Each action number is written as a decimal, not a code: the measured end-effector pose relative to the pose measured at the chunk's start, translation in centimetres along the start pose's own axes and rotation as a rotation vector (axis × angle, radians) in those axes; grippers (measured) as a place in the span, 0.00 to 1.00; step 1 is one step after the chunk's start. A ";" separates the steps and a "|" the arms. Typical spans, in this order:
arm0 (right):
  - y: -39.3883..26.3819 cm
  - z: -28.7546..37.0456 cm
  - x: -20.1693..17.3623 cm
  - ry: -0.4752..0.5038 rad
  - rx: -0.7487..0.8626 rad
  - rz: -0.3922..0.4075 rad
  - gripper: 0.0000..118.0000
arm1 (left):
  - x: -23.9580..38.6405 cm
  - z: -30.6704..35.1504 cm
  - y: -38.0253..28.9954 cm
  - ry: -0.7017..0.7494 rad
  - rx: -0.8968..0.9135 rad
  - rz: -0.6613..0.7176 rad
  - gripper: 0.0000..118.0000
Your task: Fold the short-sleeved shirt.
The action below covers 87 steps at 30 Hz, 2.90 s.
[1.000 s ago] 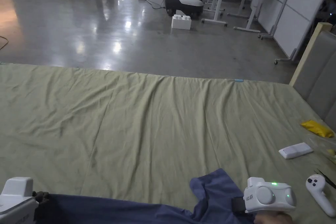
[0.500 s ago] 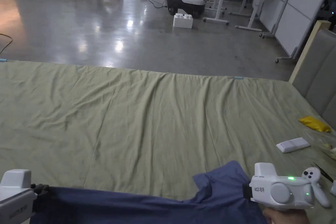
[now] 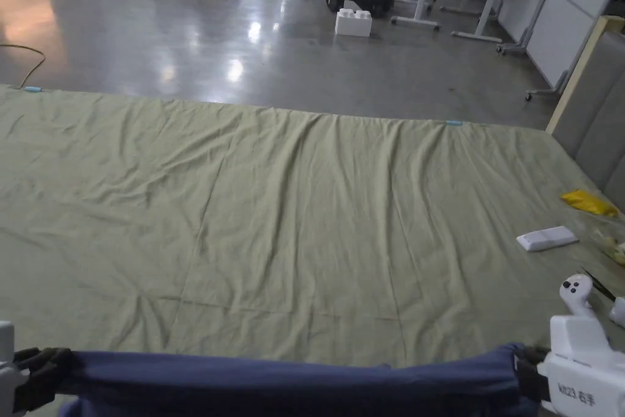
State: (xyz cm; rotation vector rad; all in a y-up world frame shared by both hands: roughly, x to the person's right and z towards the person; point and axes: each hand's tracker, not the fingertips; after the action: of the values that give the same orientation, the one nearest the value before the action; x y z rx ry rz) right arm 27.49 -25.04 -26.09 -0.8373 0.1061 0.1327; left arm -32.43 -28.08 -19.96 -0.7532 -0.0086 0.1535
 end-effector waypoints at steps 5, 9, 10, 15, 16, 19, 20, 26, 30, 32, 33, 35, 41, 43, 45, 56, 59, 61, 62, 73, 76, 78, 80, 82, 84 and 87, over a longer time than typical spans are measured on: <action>-4.6 0.8 -0.1 -0.009 -0.108 0.033 0.01 | -0.3 1.4 -4.1 -0.005 -0.113 -0.021 0.05; -8.0 -0.3 0.2 0.012 -0.205 0.028 0.01 | 0.2 1.2 -6.7 0.046 -0.208 -0.067 0.05; -8.8 -0.8 0.3 0.004 -0.218 0.033 0.01 | 0.3 0.9 -7.2 0.052 -0.223 -0.076 0.05; -11.2 -3.8 -0.5 -0.021 -0.289 0.063 0.01 | 1.3 -2.0 -8.2 0.099 -0.351 -0.119 0.05; -11.6 -4.4 -0.8 -0.028 -0.300 0.070 0.01 | 1.7 -2.3 -8.3 0.114 -0.370 -0.131 0.05; -12.3 -5.4 -1.5 -0.043 -0.304 0.076 0.01 | 2.1 -3.2 -8.2 0.132 -0.386 -0.124 0.05; -12.4 -5.8 -1.8 -0.050 -0.299 0.081 0.01 | 2.2 -3.1 -8.2 0.139 -0.387 -0.119 0.05; -11.6 -4.9 -2.5 -0.158 -0.286 0.119 0.27 | 2.4 -2.5 -7.9 0.145 -0.377 -0.116 0.10; -8.4 -0.9 -2.8 -0.147 -0.105 0.066 0.62 | 2.7 -0.7 -5.9 0.159 -0.214 -0.112 0.57; -6.4 0.5 -3.2 -0.152 0.005 0.033 0.62 | 2.5 -0.8 -4.5 0.153 -0.116 -0.082 0.57; -5.5 1.0 -3.6 -0.158 0.068 0.026 0.64 | 2.8 -0.6 -3.6 0.153 -0.065 -0.067 0.57; -3.6 1.7 -4.3 -0.151 0.237 -0.004 0.66 | 3.6 -0.2 -1.8 0.154 0.039 -0.041 0.57; 1.5 2.9 -8.4 -0.138 0.585 -0.125 0.65 | 8.6 0.8 3.0 0.183 0.371 -0.043 0.52; 2.7 3.1 -10.0 -0.136 0.687 -0.143 0.54 | 10.2 1.6 4.1 0.175 0.478 -0.033 0.41; 3.7 3.5 -11.4 -0.137 0.744 -0.150 0.25 | 11.8 2.4 4.7 0.173 0.549 -0.034 0.26; 4.5 3.6 -14.4 -0.159 0.820 -0.082 0.01 | 14.5 4.3 5.0 0.254 0.726 -0.164 0.03; 4.4 3.6 -14.4 -0.148 0.810 -0.083 0.01 | 13.3 4.5 4.7 0.231 0.679 -0.140 0.03; 4.4 3.5 -14.3 -0.143 0.808 -0.069 0.01 | 12.0 4.4 4.2 0.216 0.615 -0.138 0.03; 4.4 3.5 -14.3 -0.140 0.802 -0.063 0.01 | 11.0 4.3 3.9 0.193 0.571 -0.137 0.03; 3.7 2.1 -14.2 -0.105 0.715 -0.021 0.01 | -3.0 1.0 -2.3 0.007 0.036 0.088 0.36; 3.4 1.8 -14.4 -0.100 0.695 -0.005 0.01 | -5.8 -0.4 -3.9 -0.065 -0.084 0.193 0.66; 3.2 1.6 -14.6 -0.095 0.678 0.000 0.01 | -7.1 -1.2 -4.7 -0.138 -0.116 0.266 0.75; 2.9 1.4 -14.6 -0.094 0.667 0.005 0.01 | -7.4 -1.4 -5.3 -0.230 -0.128 0.345 0.76; 2.7 1.3 -14.7 -0.091 0.654 0.010 0.01 | -8.5 -2.6 -5.7 -0.316 -0.177 0.406 0.76; 2.4 1.1 -14.6 -0.087 0.639 0.011 0.01 | -9.1 -4.2 -6.5 -0.377 -0.220 0.476 0.76; 2.0 0.8 -14.4 -0.088 0.621 0.011 0.01 | -9.1 -6.3 -7.7 -0.456 -0.293 0.550 0.77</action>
State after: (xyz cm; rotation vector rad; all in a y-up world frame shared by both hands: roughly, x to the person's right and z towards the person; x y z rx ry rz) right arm 12.97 -24.19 -24.90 -0.2109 0.0630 0.1368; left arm -39.99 -39.20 -18.82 -0.9857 -0.2635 0.8612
